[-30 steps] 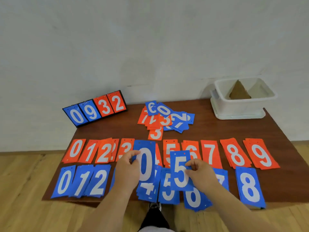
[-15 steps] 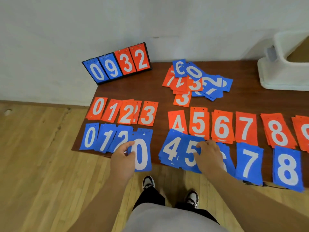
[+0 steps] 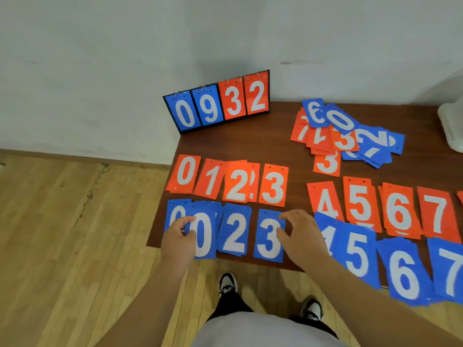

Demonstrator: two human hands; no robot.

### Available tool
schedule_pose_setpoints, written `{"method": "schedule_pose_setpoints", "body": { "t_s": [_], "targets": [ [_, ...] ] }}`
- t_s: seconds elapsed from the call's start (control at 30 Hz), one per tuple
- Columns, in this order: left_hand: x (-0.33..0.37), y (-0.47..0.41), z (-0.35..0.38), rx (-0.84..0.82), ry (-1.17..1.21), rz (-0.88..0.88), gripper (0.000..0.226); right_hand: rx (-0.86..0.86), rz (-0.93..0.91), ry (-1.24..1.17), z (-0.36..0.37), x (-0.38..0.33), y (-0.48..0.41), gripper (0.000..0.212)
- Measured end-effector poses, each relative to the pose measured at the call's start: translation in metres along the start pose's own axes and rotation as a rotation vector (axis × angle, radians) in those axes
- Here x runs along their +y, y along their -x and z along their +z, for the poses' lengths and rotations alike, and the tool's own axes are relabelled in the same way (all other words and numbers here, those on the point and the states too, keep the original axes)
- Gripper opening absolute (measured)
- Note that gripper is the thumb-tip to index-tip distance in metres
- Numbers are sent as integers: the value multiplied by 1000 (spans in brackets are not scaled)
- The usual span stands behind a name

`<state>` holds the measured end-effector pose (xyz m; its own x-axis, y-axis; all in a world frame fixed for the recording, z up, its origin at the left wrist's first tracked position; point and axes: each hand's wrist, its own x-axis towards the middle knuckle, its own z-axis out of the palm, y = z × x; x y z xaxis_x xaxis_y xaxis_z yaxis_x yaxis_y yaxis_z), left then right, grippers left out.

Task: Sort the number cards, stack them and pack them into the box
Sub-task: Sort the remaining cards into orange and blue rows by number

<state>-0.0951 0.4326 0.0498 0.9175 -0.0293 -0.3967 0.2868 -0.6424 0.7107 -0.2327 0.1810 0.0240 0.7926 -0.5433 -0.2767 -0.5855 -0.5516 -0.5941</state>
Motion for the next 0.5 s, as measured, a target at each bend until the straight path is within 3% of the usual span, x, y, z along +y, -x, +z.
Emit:
{"method": "schedule_pose_setpoints", "body": {
  "t_s": [0.23,0.37,0.5],
  "targets": [
    [-43,-96,-46,-37,-148,26,35,-11,100,99,36,-51,-20,37],
    [-55,-116,-44,-113,-407,74,36,-22,160,130,47,-66,-25,37],
    [-47,-119,-43,-74,-653,157,44,-15,187,121,49,-72,-29,36]
  ]
}}
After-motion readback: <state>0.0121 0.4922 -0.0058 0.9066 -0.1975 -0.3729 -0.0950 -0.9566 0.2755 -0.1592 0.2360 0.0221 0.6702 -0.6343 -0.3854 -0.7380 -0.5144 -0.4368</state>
